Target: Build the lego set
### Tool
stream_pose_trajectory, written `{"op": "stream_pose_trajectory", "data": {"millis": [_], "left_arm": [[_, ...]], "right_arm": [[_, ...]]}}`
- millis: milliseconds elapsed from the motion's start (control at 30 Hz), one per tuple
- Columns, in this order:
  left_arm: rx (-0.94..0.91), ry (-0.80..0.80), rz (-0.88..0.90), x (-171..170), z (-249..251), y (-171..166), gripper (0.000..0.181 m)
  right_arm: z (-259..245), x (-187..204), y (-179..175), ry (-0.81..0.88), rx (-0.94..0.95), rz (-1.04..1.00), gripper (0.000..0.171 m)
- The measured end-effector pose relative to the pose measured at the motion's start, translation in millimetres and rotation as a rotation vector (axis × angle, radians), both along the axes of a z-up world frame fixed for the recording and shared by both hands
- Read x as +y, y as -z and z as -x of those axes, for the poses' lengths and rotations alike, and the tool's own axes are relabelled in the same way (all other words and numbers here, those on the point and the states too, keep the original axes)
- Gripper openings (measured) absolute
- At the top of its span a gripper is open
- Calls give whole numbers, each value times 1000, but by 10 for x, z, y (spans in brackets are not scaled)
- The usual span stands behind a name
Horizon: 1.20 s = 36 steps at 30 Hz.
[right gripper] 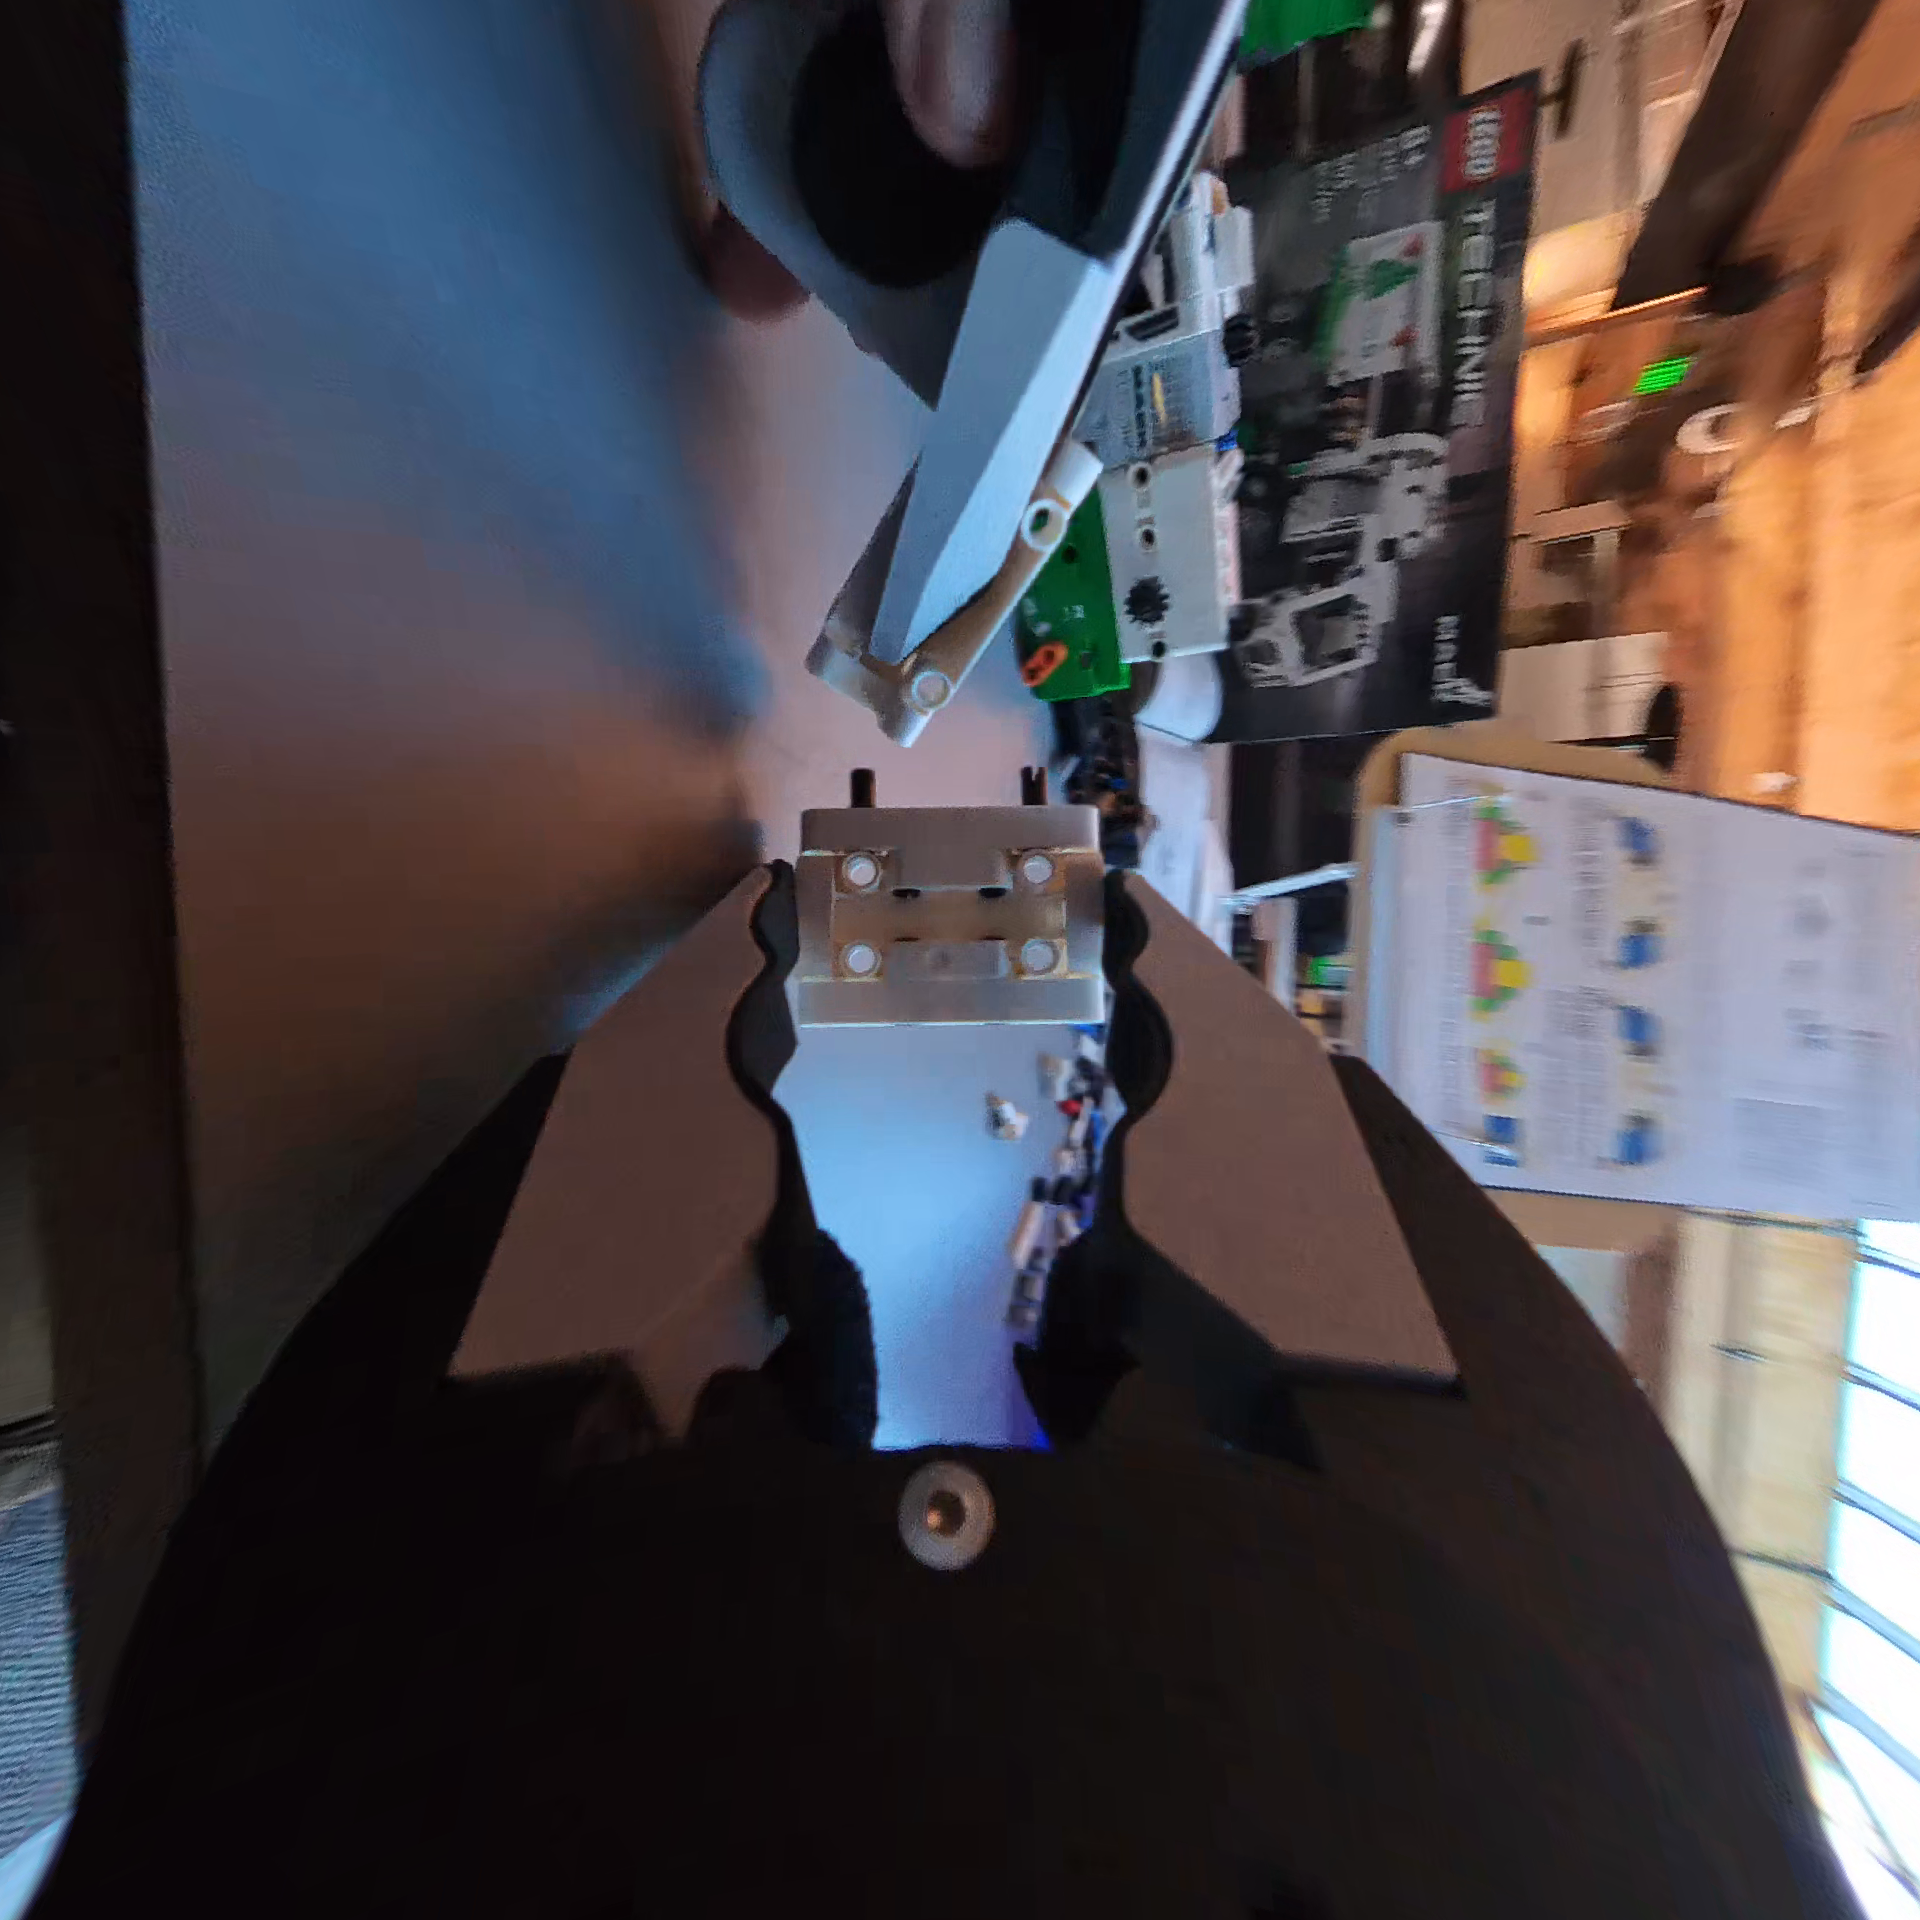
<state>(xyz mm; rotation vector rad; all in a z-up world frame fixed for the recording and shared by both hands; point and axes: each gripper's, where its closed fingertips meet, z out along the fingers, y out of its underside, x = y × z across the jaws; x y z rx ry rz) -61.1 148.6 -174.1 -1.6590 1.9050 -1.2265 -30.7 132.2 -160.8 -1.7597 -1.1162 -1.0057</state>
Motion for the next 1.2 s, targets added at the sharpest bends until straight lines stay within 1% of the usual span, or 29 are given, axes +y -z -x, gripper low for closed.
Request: {"op": "stream_pose_trajectory", "data": {"millis": [67,133,333,467,533,600,667,733,867,933,967,1000,1067,1200], "left_arm": [[-7,-4,-43,-1,-14,9,7],[-17,-1,-63,-32,-26,9,7],[-21,5,-124,-86,-43,28,7],[-25,-6,-167,-30,-47,35,7],[-29,-3,-157,-17,-45,17,7],[-37,-4,-159,10,-39,-9,7],[-65,6,-159,31,-23,-76,7],[-111,36,-142,6,13,-176,7],[-180,68,-196,15,139,-265,7],[-208,76,-211,5,222,-275,7],[-221,80,-216,-6,266,-278,6],[-236,83,-221,-18,309,-284,6],[-258,92,-228,-57,395,-296,6],[-275,110,-233,-143,513,-288,7]], "right_arm": [[9,10,-13,13,-62,-44,59],[13,3,-13,37,-63,-41,59],[33,-23,-29,34,-156,-65,59],[33,-48,-27,30,-142,-53,59],[76,-71,-25,23,-115,-27,59],[121,-98,-40,34,-4,12,59],[142,-155,-45,49,169,90,60],[169,-221,-61,70,440,179,59],[244,-351,-80,86,1017,358,59],[387,-458,-69,41,1248,496,59],[477,-543,-26,15,1315,588,59],[536,-619,48,3,1315,658,58],[529,-647,209,19,1206,674,58],[592,-631,278,-21,1108,694,59]]}}
